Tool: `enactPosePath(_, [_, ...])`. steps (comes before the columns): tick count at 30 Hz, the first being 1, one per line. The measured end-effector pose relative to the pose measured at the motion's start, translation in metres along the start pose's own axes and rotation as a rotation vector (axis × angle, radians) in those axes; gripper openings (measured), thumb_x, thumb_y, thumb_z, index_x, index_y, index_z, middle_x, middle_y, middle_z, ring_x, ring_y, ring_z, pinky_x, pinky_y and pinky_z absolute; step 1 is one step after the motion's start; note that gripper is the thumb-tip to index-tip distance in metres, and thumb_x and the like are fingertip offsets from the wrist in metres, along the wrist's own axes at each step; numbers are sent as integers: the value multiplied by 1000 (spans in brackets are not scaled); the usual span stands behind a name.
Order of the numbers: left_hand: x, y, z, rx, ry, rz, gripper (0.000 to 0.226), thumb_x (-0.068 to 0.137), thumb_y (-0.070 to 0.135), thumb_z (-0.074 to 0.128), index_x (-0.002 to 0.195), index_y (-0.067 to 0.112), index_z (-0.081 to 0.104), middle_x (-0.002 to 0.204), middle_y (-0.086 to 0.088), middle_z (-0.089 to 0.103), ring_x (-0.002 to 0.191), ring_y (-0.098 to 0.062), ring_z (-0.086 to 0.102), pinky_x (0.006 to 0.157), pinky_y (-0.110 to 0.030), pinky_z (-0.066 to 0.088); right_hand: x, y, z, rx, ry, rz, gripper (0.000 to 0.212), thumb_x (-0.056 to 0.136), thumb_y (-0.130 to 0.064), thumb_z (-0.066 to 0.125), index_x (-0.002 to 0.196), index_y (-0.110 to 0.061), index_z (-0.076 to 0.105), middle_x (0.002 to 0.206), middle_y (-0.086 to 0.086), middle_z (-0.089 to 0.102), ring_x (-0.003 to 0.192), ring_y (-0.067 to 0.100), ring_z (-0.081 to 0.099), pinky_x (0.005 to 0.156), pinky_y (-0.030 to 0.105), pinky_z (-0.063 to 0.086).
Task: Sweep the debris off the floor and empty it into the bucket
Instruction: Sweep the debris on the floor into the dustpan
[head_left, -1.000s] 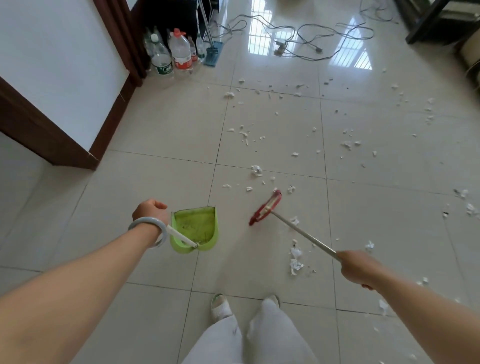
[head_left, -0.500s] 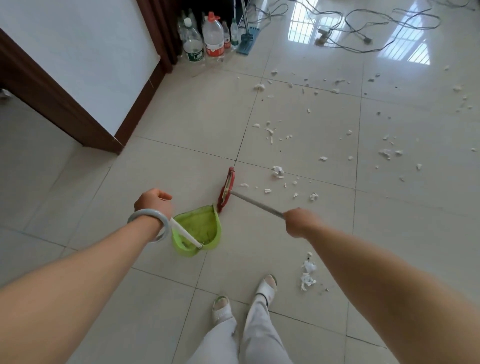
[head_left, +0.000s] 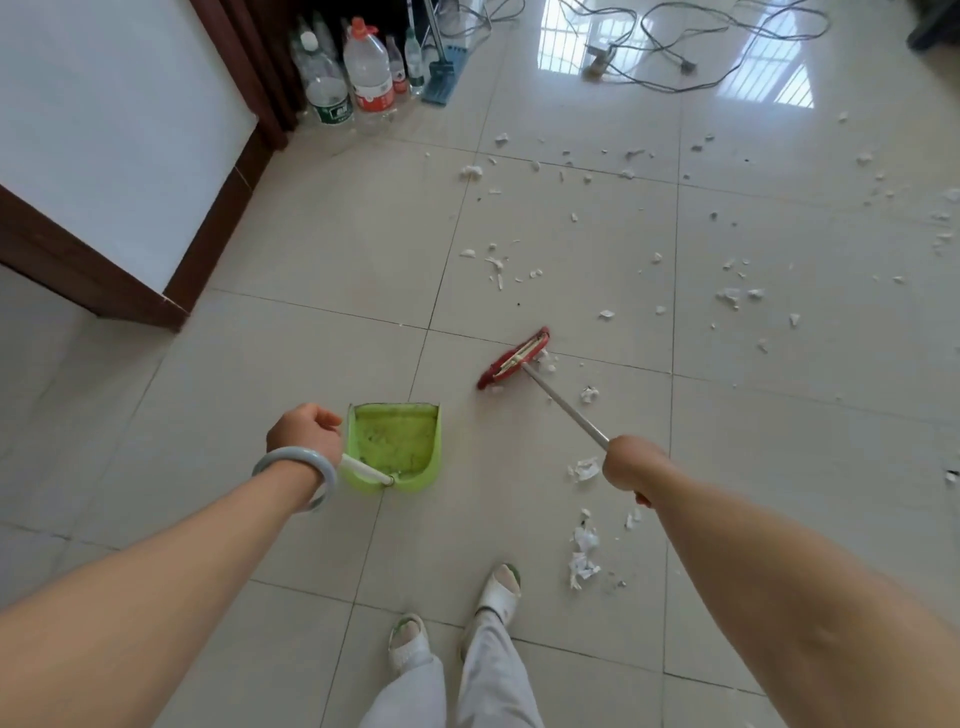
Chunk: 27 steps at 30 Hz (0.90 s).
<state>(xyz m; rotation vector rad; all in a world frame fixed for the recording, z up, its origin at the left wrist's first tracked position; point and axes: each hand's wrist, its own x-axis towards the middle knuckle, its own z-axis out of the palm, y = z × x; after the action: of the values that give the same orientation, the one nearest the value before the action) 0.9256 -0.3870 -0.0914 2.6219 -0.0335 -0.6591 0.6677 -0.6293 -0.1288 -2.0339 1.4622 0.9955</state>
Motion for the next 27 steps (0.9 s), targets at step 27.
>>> enactPosePath(27, [-53, 37, 35, 321, -440, 565, 33, 84, -6, 42, 95, 11, 69, 98, -11, 71, 97, -30, 63, 89, -34, 53, -229, 66, 197, 755, -216, 569, 44, 90, -7, 28, 129, -4, 48, 82, 15, 55, 50, 19, 48, 43, 19, 37])
